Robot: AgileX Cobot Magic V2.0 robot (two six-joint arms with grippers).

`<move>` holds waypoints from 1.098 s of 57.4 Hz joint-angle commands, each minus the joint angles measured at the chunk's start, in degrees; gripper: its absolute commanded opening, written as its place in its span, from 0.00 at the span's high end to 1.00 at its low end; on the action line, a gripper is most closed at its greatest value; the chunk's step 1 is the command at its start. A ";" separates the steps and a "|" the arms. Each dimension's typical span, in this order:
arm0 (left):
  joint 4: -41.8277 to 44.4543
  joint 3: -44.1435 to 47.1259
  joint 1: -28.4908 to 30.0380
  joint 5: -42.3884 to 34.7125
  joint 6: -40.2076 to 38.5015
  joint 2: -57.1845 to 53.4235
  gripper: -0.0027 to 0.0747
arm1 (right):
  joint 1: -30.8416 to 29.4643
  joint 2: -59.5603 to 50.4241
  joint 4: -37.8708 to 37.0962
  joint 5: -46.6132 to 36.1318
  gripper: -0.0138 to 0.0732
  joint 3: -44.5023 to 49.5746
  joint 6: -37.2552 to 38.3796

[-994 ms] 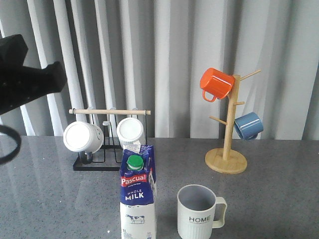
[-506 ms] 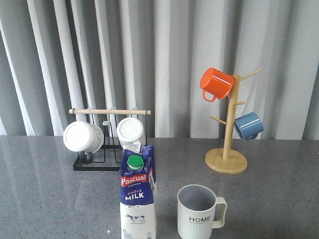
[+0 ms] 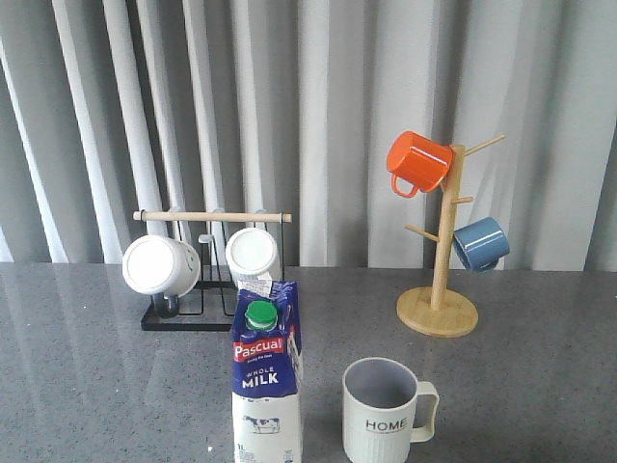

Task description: Place milk next to cup

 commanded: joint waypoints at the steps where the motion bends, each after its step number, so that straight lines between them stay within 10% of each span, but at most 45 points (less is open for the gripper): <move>1: 6.89 -0.23 2.27 1.85 -6.82 -3.23 0.97 | -0.41 -0.55 0.74 -2.84 0.85 -2.06 -0.59; 11: 10.03 0.25 5.39 12.15 -9.88 -11.28 0.97 | -0.41 -0.55 0.74 -2.84 0.85 -2.06 -0.59; 63: 15.91 4.87 14.68 13.88 -15.63 -18.18 0.97 | -0.41 -0.55 0.74 -2.87 0.85 -2.06 -0.59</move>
